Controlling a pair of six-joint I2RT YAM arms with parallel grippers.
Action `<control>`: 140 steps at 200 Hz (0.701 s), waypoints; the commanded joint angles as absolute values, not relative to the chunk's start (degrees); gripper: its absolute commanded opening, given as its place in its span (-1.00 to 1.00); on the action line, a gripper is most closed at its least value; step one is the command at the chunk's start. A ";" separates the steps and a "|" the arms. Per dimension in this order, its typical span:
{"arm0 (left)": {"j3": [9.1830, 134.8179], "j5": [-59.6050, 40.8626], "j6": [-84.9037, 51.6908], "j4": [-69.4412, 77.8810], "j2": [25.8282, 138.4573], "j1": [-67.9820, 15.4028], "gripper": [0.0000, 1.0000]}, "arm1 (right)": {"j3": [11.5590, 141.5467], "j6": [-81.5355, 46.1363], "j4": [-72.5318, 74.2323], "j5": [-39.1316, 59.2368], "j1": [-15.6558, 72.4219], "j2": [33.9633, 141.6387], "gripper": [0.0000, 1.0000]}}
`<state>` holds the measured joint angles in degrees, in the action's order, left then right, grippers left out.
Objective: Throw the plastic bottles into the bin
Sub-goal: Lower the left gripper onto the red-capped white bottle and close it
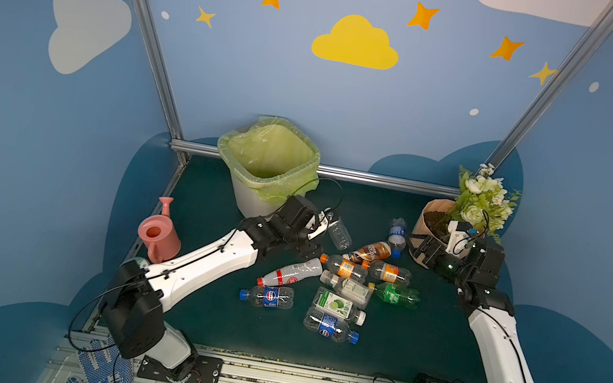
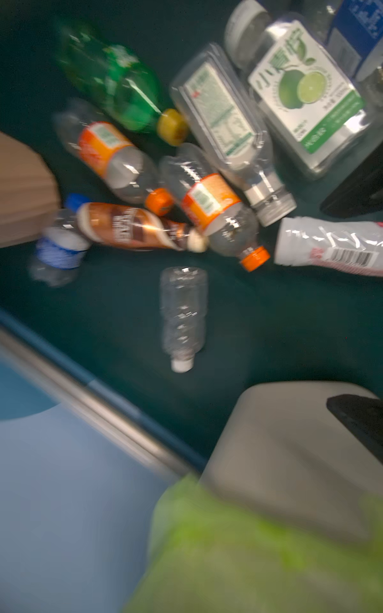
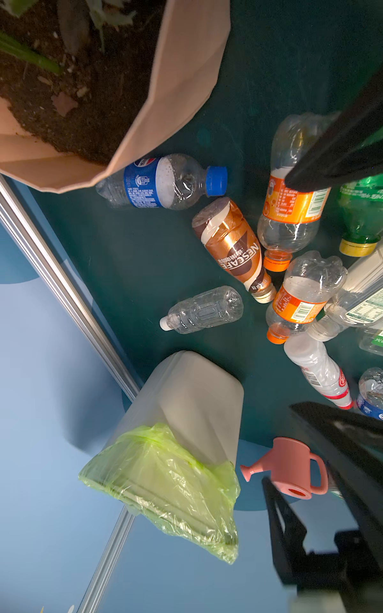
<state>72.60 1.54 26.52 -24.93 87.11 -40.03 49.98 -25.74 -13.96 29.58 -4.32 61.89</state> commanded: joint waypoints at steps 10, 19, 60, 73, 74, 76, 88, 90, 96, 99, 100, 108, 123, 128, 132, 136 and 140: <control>72.51 -0.21 24.19 -30.34 89.56 -39.64 0.67 | 49.18 -25.92 -14.10 29.77 -4.66 61.69 0.93; 72.72 -0.84 24.13 -30.98 91.43 -39.75 0.67 | 48.91 -25.92 -14.15 29.73 -4.67 61.61 0.94; 75.67 -2.42 24.41 -35.25 100.78 -39.64 0.63 | 48.52 -25.74 -14.30 29.71 -5.22 60.88 0.93; 76.53 -3.32 24.85 -36.03 103.02 -39.46 0.61 | 48.61 -25.67 -14.54 29.79 -5.37 60.74 0.94; 76.63 -3.38 24.86 -36.08 103.23 -39.46 0.61 | 48.65 -25.67 -14.57 29.79 -5.37 60.78 0.94; 76.77 -3.41 24.80 -36.11 103.55 -39.46 0.60 | 48.64 -25.64 -14.58 29.75 -5.38 60.81 0.93; 77.37 -3.60 24.96 -36.25 105.35 -39.12 0.57 | 48.60 -25.75 -14.68 29.86 -5.50 60.65 0.94; 77.42 -3.67 24.96 -36.22 105.59 -39.14 0.57 | 48.56 -25.75 -14.66 29.88 -5.57 60.65 0.93; 77.64 -3.85 25.00 -36.29 106.31 -39.03 0.55 | 48.52 -25.75 -14.68 29.93 -5.61 60.55 0.94; 77.73 -3.93 25.12 -36.38 106.64 -39.07 0.54 | 48.52 -25.75 -14.62 29.97 -5.62 60.56 0.93; 77.76 -3.94 25.17 -36.38 106.76 -39.05 0.54 | 48.52 -25.75 -14.65 29.97 -5.62 60.56 0.94; 77.91 -3.71 25.33 -36.39 107.58 -38.92 0.52 | 48.52 -25.73 -14.76 30.05 -5.64 60.44 0.94; 78.09 -3.43 25.82 -36.63 108.74 -38.85 0.51 | 48.57 -25.71 -14.94 30.06 -5.84 60.36 0.93; 78.21 -3.51 25.97 -36.83 109.09 -38.81 0.50 | 48.52 -25.70 -14.94 29.98 -5.91 60.38 0.94; 78.29 -3.58 26.07 -36.95 109.37 -38.85 0.50 | 48.52 -25.73 -14.95 30.05 -5.93 60.38 0.94; 78.31 -3.73 26.12 -37.04 109.56 -38.78 0.49 | 48.44 -25.75 -14.94 30.10 -6.03 60.40 0.93; 78.39 -3.84 26.22 -37.17 109.80 -38.83 0.48 | 48.43 -25.75 -14.94 30.08 -6.01 60.46 0.94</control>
<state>76.73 -2.76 25.06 -35.09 108.86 -39.11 48.95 -25.78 -14.39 29.63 -5.58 61.69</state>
